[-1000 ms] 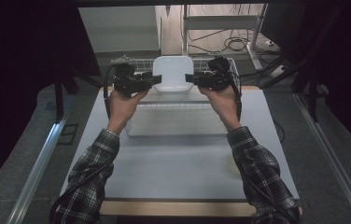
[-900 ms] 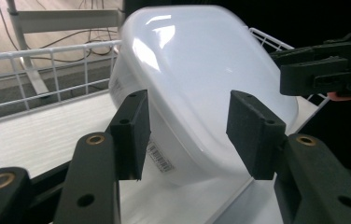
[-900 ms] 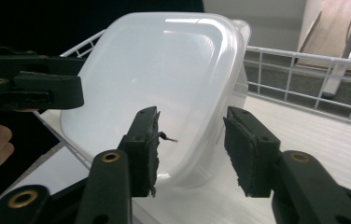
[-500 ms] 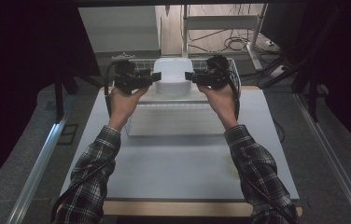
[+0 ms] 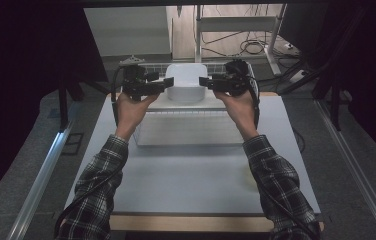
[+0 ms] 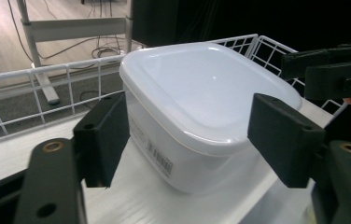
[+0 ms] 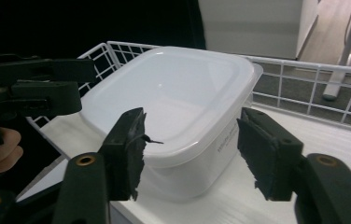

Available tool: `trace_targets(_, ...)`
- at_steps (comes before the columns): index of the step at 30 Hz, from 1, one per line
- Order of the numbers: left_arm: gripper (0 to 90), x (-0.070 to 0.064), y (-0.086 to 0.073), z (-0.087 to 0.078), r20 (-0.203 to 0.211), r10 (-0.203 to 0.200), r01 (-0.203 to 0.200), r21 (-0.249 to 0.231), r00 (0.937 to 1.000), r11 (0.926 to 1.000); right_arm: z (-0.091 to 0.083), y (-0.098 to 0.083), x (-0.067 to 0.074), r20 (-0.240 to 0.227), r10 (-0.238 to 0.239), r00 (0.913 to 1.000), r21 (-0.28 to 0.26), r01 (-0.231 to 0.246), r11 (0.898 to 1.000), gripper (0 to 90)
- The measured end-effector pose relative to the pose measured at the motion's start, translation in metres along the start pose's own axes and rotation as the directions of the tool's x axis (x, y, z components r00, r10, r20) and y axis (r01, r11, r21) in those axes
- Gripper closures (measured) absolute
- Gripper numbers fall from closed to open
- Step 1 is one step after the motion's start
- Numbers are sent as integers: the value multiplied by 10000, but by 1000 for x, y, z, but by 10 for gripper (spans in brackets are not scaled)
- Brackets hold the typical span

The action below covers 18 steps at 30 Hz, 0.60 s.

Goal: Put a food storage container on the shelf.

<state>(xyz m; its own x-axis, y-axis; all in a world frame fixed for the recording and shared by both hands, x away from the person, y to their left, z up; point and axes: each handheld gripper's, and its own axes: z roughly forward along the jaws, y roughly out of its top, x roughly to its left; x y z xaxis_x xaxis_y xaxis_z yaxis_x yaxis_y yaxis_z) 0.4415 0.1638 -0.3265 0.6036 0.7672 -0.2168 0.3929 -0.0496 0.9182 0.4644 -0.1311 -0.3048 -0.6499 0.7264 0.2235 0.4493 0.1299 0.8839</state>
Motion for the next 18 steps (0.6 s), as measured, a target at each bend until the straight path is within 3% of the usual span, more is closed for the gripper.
trace_targets(5, 207, -2, -6, -7, 517, -85, 77, 150, 9986, 9999, -8, -7, 2, -361, -145, 9992, -23, 144, 9999, 333)
trace_targets(10, 109, -7, -14, -13, 678, 296, -334, 560, 9973, 9979, -16, -19, 4, -612, -531, 9967, -33, 530, 9986, 249)
trace_targets(13, 98, -11, -19, -17, 836, 436, -491, 643, 9955, 9967, -18, -24, 6, -653, -651, 9957, -12, 652, 9979, 228)
trace_targets(18, 75, -20, -29, -25, 766, 947, -994, 604, 9926, 9932, -24, -36, 9, -696, -1032, 9922, 122, 1043, 9945, 182)
